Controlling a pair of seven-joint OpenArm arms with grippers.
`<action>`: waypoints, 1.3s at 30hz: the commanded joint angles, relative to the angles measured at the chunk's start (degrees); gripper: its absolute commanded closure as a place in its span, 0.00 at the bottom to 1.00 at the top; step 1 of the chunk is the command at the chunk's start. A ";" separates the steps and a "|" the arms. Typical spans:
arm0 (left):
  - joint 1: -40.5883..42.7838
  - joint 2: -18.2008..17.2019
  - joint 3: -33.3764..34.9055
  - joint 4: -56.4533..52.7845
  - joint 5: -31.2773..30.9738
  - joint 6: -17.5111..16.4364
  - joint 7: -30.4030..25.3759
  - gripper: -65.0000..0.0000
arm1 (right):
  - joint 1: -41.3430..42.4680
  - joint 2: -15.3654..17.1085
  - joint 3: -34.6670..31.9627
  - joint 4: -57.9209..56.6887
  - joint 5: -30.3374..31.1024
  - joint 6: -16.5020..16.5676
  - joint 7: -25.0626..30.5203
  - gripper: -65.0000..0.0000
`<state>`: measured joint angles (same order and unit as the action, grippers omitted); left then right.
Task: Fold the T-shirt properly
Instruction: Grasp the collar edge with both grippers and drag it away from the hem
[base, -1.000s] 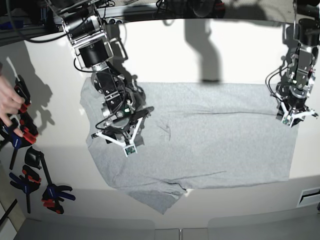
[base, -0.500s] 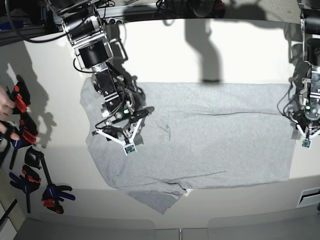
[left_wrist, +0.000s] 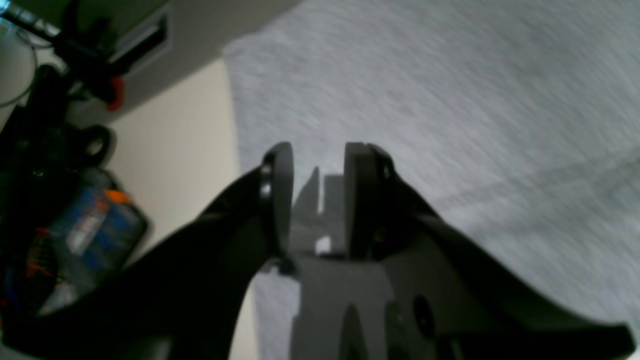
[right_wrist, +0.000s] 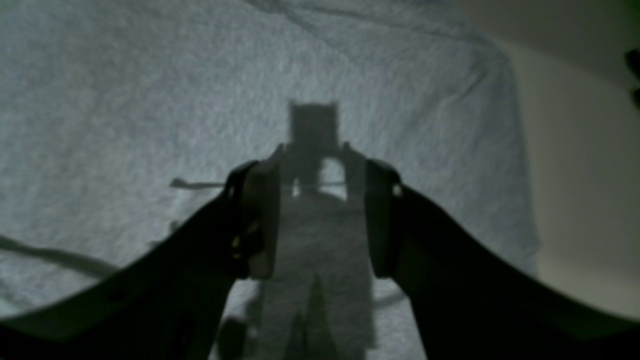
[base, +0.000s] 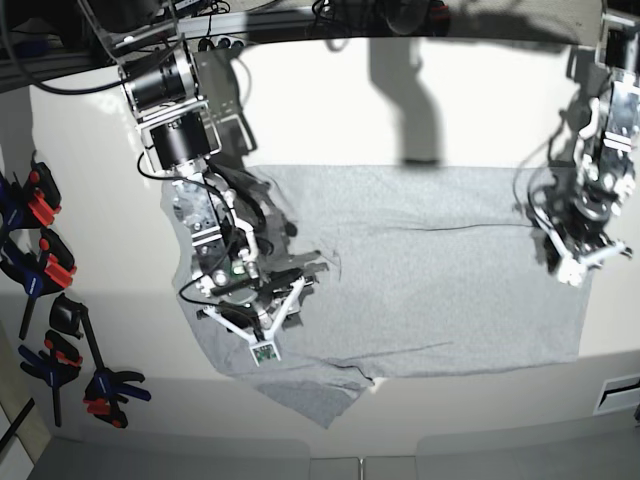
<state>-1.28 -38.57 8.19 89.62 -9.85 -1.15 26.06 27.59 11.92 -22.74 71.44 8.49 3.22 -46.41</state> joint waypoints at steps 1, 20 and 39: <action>0.85 -1.11 -0.59 1.20 0.33 0.66 -1.51 0.75 | 1.01 0.15 0.61 1.57 -0.02 0.07 1.29 0.61; 5.88 6.08 -4.04 -8.20 -2.08 4.57 -3.17 0.75 | -17.57 0.13 20.92 11.34 0.68 17.38 2.38 0.61; 16.02 6.62 -4.90 -8.20 -5.18 2.58 1.36 0.75 | -33.70 0.39 25.51 11.56 -1.31 16.96 0.42 0.61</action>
<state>13.80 -31.44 3.09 81.71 -14.76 1.91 23.03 -4.99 12.08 2.76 83.24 8.12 20.05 -41.45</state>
